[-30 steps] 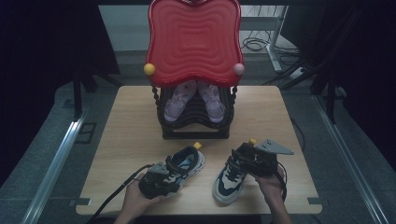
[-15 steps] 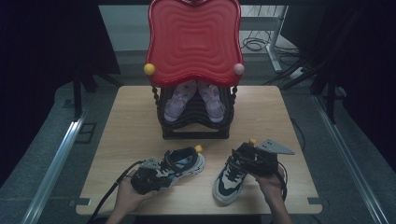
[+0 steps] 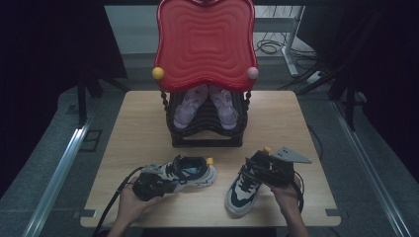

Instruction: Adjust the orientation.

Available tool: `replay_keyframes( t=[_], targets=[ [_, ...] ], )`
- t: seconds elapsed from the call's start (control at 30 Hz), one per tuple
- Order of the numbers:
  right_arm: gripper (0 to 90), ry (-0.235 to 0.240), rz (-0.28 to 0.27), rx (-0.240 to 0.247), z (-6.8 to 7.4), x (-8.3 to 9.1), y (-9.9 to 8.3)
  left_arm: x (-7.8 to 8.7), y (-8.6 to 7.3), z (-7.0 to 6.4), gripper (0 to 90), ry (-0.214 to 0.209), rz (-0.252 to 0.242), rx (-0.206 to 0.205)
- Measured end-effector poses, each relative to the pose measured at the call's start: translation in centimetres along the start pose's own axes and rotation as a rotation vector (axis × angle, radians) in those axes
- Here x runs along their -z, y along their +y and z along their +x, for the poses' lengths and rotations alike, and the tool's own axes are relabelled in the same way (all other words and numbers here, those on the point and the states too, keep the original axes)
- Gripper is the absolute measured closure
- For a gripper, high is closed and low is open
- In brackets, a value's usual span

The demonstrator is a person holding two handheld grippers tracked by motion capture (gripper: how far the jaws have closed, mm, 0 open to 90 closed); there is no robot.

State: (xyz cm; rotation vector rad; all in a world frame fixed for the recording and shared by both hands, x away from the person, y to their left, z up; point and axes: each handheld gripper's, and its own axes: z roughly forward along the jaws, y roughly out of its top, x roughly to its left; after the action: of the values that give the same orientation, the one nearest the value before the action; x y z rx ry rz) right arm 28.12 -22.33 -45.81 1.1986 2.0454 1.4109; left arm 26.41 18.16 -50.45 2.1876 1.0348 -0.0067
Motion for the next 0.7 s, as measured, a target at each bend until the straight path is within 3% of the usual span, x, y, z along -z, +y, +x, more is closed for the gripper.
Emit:
replay_keyframes(
  t=[0.3, 0.7],
  targets=[
    [43.2, 0.002, -0.001, 0.0, 0.1, -0.2, 0.0, 0.0, 0.3, 1.0, 90.0, 0.02, -0.018, 0.039],
    [43.2, 0.003, 0.0, 0.001, 0.1, -0.2, 0.1, -0.3, 0.7, 1.9, 90.0, 0.048, -0.032, 0.059]
  ],
)
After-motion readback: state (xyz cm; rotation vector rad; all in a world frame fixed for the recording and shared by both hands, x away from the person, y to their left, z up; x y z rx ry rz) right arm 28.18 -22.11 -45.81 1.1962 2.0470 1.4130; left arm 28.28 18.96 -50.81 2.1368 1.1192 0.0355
